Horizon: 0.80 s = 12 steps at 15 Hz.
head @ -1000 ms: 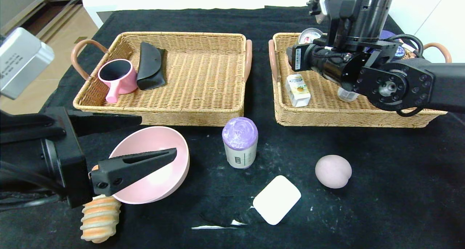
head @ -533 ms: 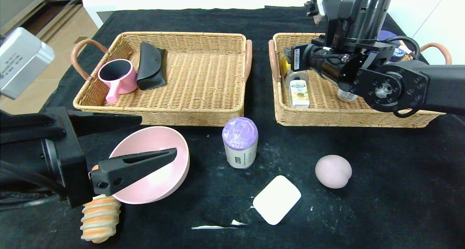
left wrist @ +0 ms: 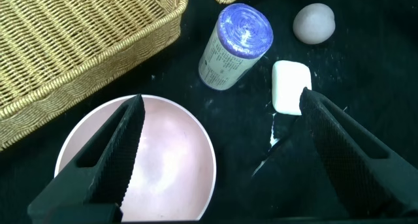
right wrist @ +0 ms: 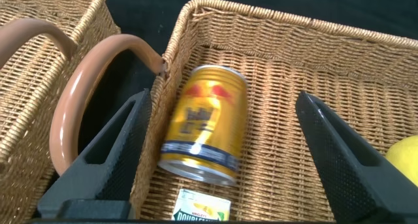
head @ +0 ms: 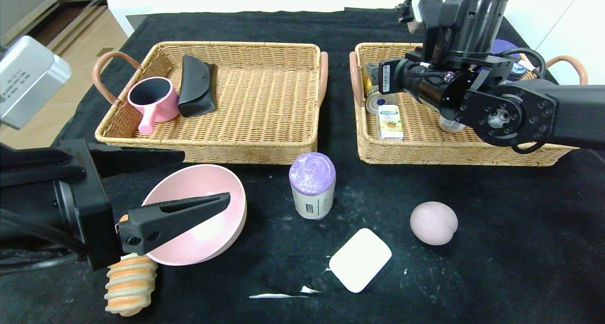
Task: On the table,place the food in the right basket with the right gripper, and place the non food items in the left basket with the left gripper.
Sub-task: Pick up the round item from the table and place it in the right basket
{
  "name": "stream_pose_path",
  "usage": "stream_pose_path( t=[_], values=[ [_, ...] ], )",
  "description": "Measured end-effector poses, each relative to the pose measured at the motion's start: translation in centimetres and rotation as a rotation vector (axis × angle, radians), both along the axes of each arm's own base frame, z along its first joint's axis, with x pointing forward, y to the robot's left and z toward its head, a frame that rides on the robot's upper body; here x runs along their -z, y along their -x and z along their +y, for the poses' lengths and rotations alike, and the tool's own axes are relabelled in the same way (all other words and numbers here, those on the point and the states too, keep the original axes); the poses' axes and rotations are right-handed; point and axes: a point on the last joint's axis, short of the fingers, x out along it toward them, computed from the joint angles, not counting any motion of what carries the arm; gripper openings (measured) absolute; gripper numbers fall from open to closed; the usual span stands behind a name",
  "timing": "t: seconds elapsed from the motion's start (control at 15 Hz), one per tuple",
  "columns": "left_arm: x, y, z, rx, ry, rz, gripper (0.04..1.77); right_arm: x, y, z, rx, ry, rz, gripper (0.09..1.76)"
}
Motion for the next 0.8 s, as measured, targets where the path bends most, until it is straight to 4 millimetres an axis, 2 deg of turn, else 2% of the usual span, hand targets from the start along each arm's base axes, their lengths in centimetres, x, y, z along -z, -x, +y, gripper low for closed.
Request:
stream_pose_path(
  t=[0.47, 0.8],
  values=[
    [0.0, 0.0, 0.0, 0.001, -0.001, 0.000, 1.72, -0.3, 0.3, -0.2, 0.000, 0.001, -0.003, 1.67],
    [-0.1, 0.1, 0.0, 0.002, 0.001, -0.003, 1.72, -0.4, 1.2, -0.7, -0.011, 0.012, 0.017, 1.69]
  ],
)
